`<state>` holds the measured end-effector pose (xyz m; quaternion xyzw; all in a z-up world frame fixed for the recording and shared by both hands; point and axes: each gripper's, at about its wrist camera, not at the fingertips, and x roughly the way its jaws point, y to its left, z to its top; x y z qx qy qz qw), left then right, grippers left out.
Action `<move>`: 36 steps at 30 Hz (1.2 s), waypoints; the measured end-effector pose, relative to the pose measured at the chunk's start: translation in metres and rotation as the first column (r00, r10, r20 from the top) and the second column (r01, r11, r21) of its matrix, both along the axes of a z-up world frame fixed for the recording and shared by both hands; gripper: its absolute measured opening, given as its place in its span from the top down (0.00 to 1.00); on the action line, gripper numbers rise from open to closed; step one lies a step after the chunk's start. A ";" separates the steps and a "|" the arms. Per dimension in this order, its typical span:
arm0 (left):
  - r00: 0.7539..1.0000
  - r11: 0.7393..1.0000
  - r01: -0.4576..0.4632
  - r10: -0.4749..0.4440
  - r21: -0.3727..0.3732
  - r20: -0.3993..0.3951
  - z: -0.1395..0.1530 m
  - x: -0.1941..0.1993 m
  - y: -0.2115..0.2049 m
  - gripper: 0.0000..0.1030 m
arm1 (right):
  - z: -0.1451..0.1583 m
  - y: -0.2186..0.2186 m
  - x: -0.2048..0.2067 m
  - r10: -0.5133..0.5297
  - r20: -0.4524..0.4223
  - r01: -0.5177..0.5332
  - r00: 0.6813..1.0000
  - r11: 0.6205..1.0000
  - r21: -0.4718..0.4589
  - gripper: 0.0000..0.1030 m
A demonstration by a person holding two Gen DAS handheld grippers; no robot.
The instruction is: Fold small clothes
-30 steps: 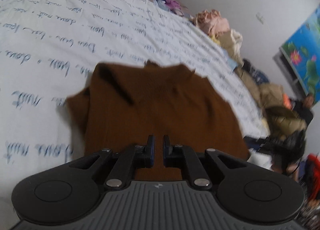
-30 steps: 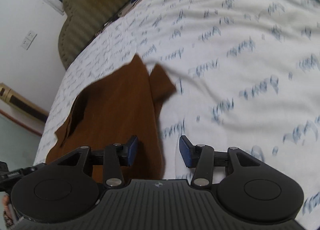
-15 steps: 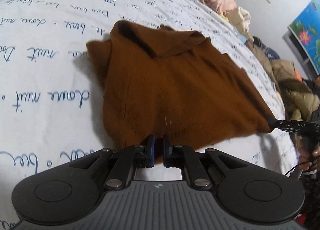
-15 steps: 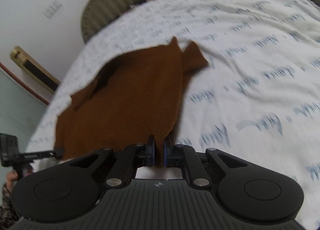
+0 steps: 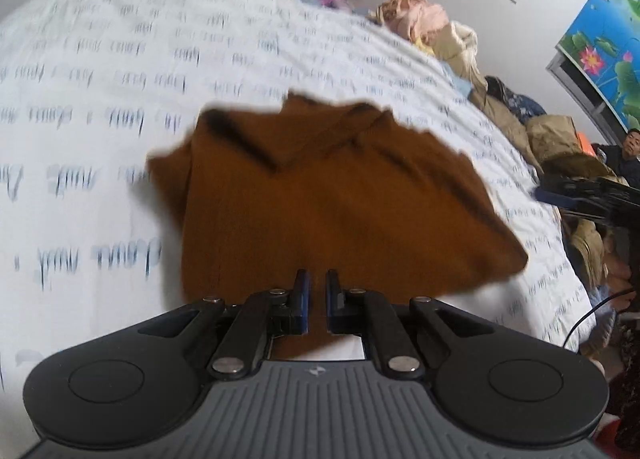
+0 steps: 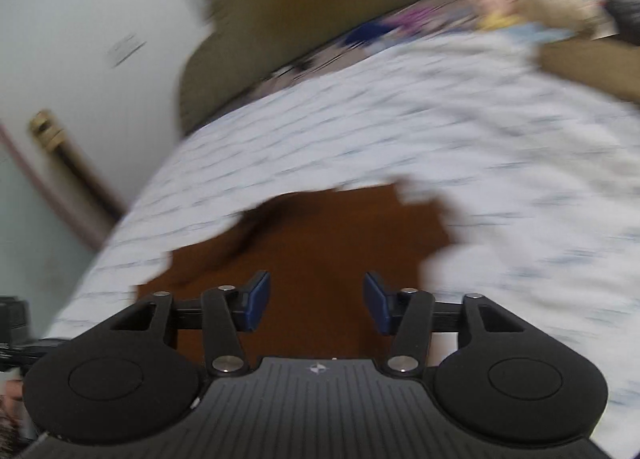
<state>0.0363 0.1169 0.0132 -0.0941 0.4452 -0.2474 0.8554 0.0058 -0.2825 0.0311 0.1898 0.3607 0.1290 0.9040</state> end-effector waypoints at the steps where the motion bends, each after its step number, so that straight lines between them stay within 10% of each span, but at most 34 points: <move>1: 1.000 1.000 0.000 0.000 -0.003 0.027 0.007 0.001 -0.002 0.93 | -0.006 0.019 0.021 0.039 -0.018 -0.039 0.999 0.999 0.000 0.50; 6: 0.990 0.995 -0.031 0.018 0.095 0.142 0.022 0.002 -0.006 0.93 | -0.053 0.093 0.125 0.139 -0.155 -0.118 0.978 0.984 0.136 0.50; 12: 0.994 0.995 -0.094 0.095 -0.025 0.060 -0.003 0.010 0.029 0.91 | -0.082 0.134 0.177 0.148 -0.209 -0.078 0.967 0.948 0.309 0.50; 18: 0.981 0.980 -0.192 0.192 -0.047 -0.002 -0.022 0.016 0.048 0.59 | -0.062 0.168 0.215 0.177 -0.138 -0.121 0.974 0.931 0.345 0.49; 23: 0.981 0.981 -0.188 0.190 -0.046 0.049 -0.011 0.017 0.041 0.43 | -0.090 0.191 0.257 0.140 -0.289 -0.064 0.947 0.964 0.256 0.43; 27: 0.982 0.983 -0.183 0.181 0.034 0.048 -0.015 0.024 0.032 0.50 | -0.079 0.191 0.244 0.152 -0.247 -0.091 0.957 0.966 0.244 0.41; 36: 0.977 0.973 -0.213 0.209 -0.087 -0.052 -0.035 0.024 0.037 0.58 | -0.067 0.196 0.161 0.299 -0.209 -0.244 0.931 0.937 0.251 0.41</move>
